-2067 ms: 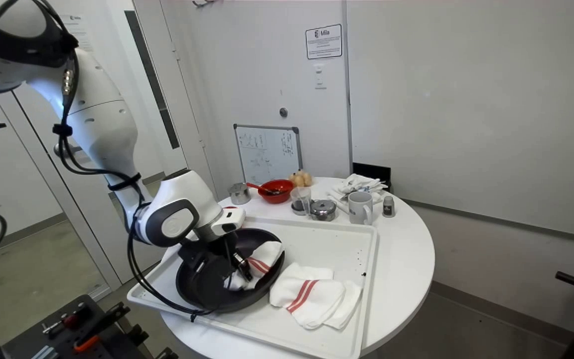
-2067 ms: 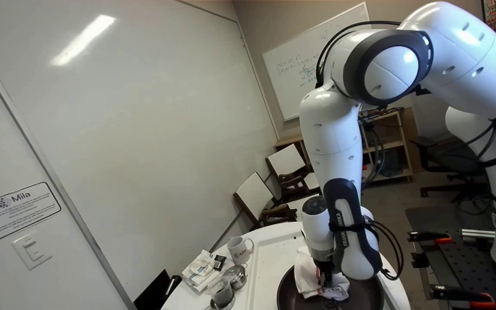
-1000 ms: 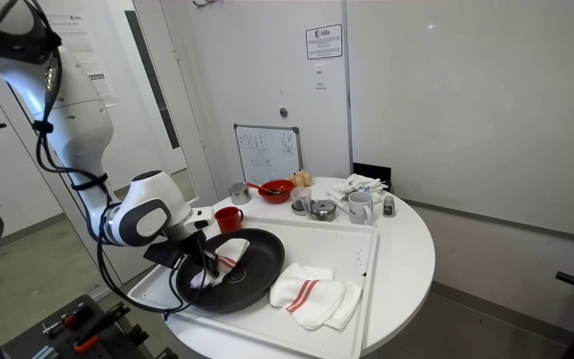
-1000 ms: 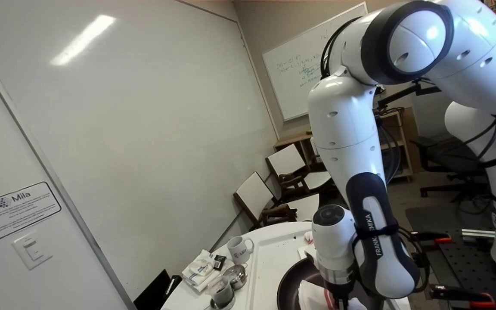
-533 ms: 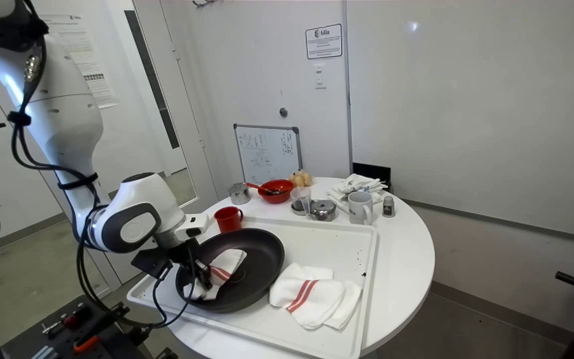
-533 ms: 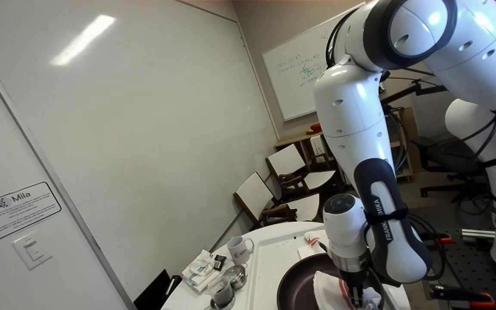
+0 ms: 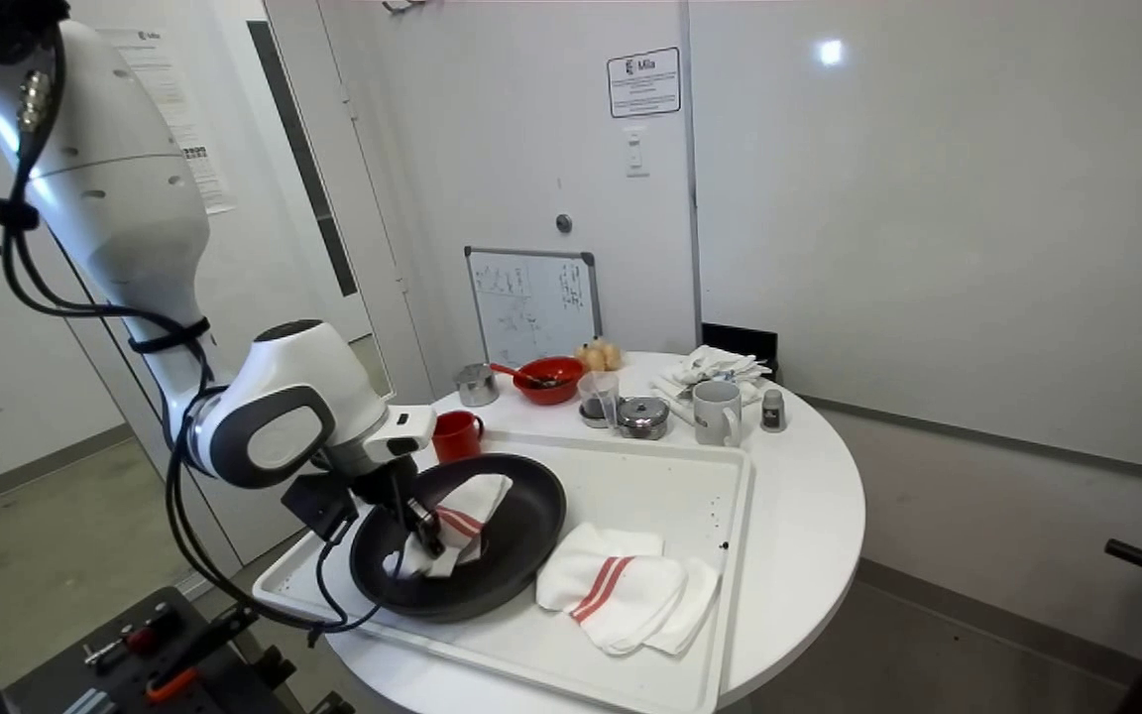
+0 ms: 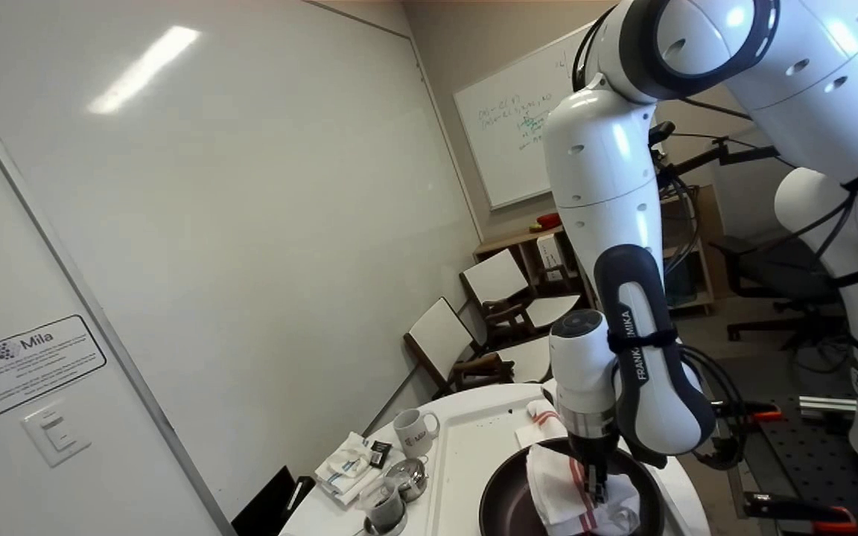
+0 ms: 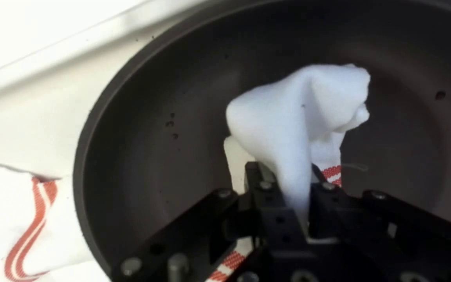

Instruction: Use the towel to wipe the pan

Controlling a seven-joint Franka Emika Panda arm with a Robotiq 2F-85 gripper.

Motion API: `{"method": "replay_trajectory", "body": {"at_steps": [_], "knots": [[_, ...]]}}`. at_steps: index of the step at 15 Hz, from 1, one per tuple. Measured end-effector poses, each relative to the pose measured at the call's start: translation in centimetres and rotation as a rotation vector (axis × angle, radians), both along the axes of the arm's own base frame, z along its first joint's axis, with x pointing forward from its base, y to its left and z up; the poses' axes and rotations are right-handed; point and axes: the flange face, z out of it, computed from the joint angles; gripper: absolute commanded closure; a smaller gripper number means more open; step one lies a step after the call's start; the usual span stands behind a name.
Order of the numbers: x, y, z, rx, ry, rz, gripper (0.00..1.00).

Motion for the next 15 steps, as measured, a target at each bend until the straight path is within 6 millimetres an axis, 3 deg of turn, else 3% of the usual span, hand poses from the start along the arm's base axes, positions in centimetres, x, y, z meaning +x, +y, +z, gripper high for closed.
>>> {"method": "replay_trajectory", "body": {"at_steps": [6,7,10,15], "knots": [[2.6,-2.6,4.5,0.049,-0.042,-0.083,0.9],[3.3,-3.1,5.5,0.066,-0.038,-0.093,0.84],[5.1,-4.3,8.4,0.111,-0.044,-0.104,0.84],[5.1,-4.1,8.8,0.119,-0.044,-0.098,0.84]]}}
